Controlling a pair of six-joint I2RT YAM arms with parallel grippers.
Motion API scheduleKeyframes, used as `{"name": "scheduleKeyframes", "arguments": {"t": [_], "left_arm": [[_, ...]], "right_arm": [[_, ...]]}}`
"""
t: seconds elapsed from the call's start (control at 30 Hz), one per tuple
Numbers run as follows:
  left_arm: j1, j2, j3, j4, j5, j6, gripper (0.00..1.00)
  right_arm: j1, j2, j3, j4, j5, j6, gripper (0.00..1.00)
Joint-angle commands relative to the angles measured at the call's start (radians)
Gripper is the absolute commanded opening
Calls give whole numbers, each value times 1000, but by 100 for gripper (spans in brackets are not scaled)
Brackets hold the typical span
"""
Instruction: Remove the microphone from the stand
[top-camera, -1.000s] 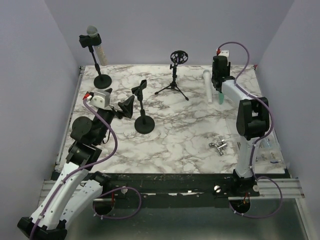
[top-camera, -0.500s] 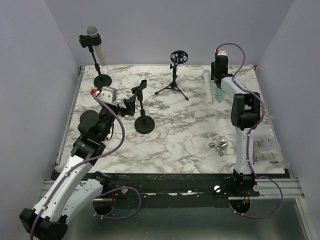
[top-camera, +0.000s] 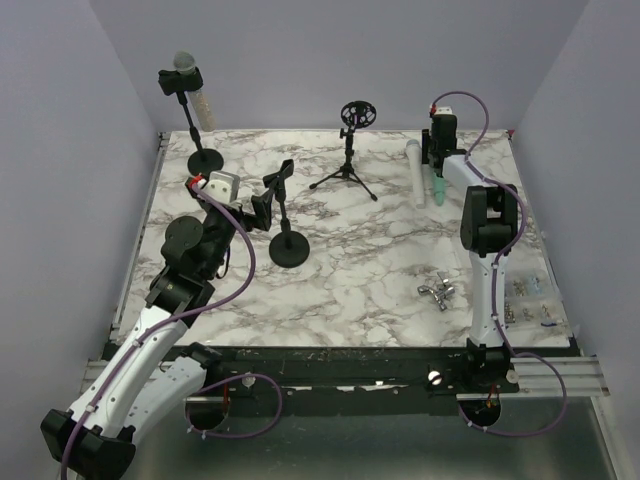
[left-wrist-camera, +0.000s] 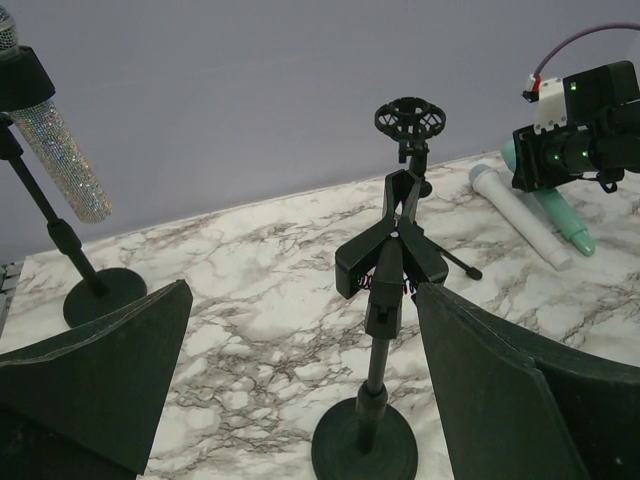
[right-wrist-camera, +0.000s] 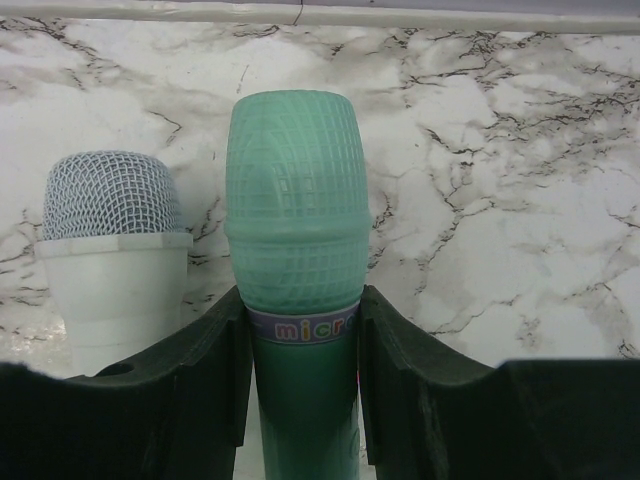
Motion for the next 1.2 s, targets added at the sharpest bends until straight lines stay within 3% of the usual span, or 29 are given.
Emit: {"name": "scheduleKeyframes", "arguments": {"t": [0.0, 0.7, 1.17], "left_arm": [[-5, -3, -1, -4, -24, 15, 98], [-14, 6, 2, -7, -11, 19, 99], [-19, 6, 6, -15, -12, 21, 98]], "right_arm": [[-17, 36, 26, -5, -44, -10, 1], [-36, 78, 46, -36, -104, 22, 41], [-35, 89, 81, -58, -120, 26, 58]]}}
